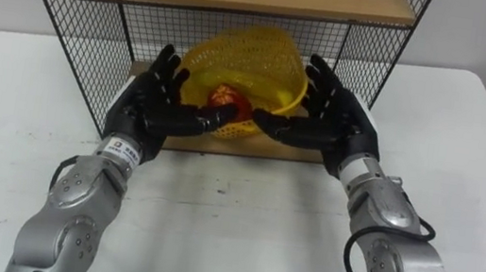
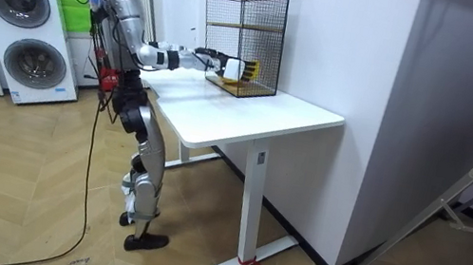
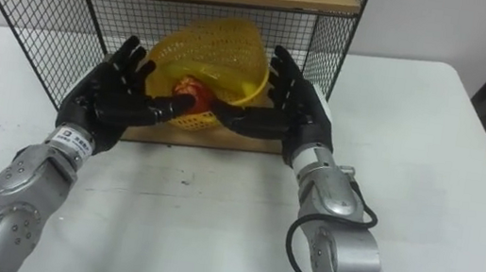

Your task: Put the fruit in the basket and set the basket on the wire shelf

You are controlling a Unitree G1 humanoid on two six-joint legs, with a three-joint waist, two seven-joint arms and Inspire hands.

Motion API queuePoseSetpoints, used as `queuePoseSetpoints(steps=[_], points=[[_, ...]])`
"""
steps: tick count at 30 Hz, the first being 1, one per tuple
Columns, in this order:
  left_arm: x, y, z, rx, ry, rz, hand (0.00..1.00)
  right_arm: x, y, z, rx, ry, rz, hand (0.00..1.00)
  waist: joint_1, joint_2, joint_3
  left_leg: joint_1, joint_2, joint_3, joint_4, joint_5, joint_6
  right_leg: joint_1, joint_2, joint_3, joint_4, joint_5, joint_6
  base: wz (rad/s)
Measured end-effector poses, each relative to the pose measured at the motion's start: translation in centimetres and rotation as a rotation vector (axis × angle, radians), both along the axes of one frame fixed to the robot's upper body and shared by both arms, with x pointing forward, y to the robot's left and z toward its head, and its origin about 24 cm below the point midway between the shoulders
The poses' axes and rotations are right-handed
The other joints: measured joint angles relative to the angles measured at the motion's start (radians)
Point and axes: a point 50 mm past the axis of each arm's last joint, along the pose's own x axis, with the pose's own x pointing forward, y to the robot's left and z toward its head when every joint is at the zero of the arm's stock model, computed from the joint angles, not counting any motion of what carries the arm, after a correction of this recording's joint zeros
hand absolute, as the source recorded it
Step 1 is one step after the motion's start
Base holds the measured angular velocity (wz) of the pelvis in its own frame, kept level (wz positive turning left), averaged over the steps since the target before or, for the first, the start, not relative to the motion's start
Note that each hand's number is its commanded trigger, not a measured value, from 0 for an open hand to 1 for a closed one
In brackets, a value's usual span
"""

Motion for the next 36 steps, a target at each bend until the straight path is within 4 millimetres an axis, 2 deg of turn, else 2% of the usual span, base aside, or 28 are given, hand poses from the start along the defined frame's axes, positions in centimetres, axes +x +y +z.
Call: queuePoseSetpoints(steps=[22, 36], points=[[0.1, 1.6, 0.0, 0.02, 0.001, 0.031, 0.0, -0.5, 0.1, -1.2, 0.017, 0.047, -0.007, 0.0, -0.007, -0.002, -0.0043, -0.005, 0.001, -0.002, 0.003, 0.0, 0.0, -0.009, 0.0, 0.0, 0.014, 0.003, -0.001, 0.0], [0.8, 1.6, 2.8, 0.018, -0.121, 0.053, 0.0, -0.5, 0.1, -1.3, 0.008, 0.044, -0.026, 0.0, -0.006, -0.001, -0.0049, -0.002, 0.0, -0.002, 0.001, 0.0, 0.0, -0.005, 0.0, 0.001, 0.014, 0.003, -0.001, 0.0]])
